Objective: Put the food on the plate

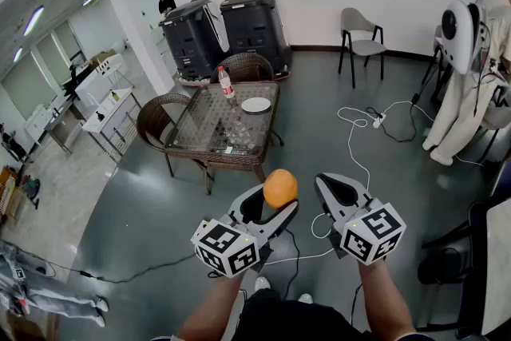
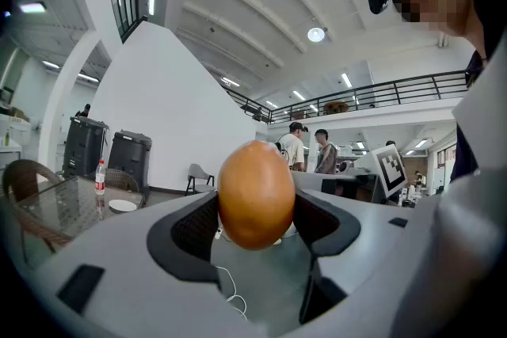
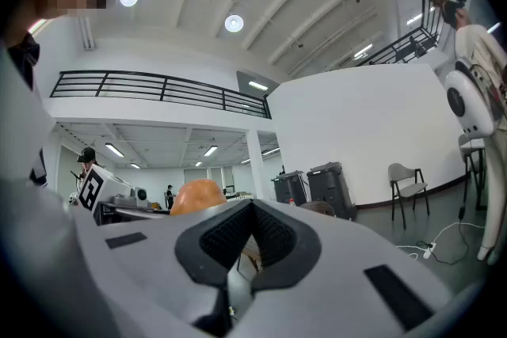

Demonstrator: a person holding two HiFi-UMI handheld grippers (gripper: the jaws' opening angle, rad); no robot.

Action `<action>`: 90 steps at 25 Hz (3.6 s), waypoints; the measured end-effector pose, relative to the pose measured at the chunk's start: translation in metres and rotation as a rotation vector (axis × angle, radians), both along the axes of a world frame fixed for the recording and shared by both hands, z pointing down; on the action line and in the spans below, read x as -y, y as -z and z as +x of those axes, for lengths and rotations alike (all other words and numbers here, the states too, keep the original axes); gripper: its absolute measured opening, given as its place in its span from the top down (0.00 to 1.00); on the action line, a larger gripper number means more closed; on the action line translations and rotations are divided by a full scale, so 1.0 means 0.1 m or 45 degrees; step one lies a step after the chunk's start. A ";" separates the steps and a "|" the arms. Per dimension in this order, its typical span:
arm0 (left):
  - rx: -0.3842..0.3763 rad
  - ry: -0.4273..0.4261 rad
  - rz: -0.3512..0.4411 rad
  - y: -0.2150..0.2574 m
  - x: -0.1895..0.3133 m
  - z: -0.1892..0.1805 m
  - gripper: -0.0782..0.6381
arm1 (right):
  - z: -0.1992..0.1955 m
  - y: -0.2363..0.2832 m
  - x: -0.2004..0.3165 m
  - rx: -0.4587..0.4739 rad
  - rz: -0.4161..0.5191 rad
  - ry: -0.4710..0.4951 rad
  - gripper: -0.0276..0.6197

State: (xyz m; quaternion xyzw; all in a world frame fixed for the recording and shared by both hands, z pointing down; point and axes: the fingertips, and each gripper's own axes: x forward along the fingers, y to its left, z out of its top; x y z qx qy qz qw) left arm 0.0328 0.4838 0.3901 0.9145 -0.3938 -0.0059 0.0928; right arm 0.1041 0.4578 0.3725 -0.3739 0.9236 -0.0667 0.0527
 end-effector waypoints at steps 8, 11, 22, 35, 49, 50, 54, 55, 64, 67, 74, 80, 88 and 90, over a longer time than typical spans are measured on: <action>-0.003 0.010 -0.007 0.12 0.19 0.14 0.47 | 0.13 0.13 0.19 0.012 -0.007 0.026 0.95; -0.003 0.028 -0.022 0.34 0.49 0.36 0.47 | 0.36 0.35 0.51 0.012 -0.023 0.039 0.95; -0.008 0.020 -0.043 0.21 0.45 0.27 0.47 | 0.29 0.25 0.47 -0.010 -0.037 0.031 0.95; -0.052 0.013 -0.088 0.55 1.88 0.56 0.47 | 0.68 0.56 1.87 -0.061 -0.107 0.002 0.95; -0.084 -0.116 -0.108 0.50 3.62 -0.01 0.47 | 0.12 0.49 3.62 -0.122 -0.165 -0.105 0.95; -0.085 -0.126 -0.105 0.50 3.73 -0.04 0.47 | 0.08 0.48 3.73 -0.124 -0.166 -0.114 0.95; -0.098 -0.158 -0.103 0.53 4.13 -0.16 0.47 | -0.05 0.52 4.12 -0.128 -0.164 -0.144 0.95; -0.101 -0.163 -0.105 0.53 4.22 -0.19 0.47 | -0.08 0.52 4.20 -0.130 -0.165 -0.151 0.95; -0.111 -0.157 -0.111 0.48 4.84 -0.33 0.47 | -0.15 0.49 4.84 -0.136 -0.159 -0.164 0.95; -0.105 -0.135 -0.106 0.45 5.05 -0.34 0.47 | -0.17 0.48 5.08 -0.134 -0.147 -0.137 0.95; -0.083 -0.043 -0.095 0.46 5.77 -0.22 0.47 | -0.04 0.51 5.88 -0.100 -0.119 -0.054 0.95; -0.034 0.050 -0.102 0.48 6.51 -0.01 0.47 | 0.20 0.56 6.71 -0.030 -0.103 0.036 0.95; -0.008 0.215 -0.115 0.44 7.24 0.17 0.47 | 0.38 0.49 7.55 -0.023 -0.127 0.197 0.95; 0.004 0.266 -0.123 0.40 7.37 0.13 0.47 | 0.33 0.46 7.70 -0.025 -0.132 0.246 0.95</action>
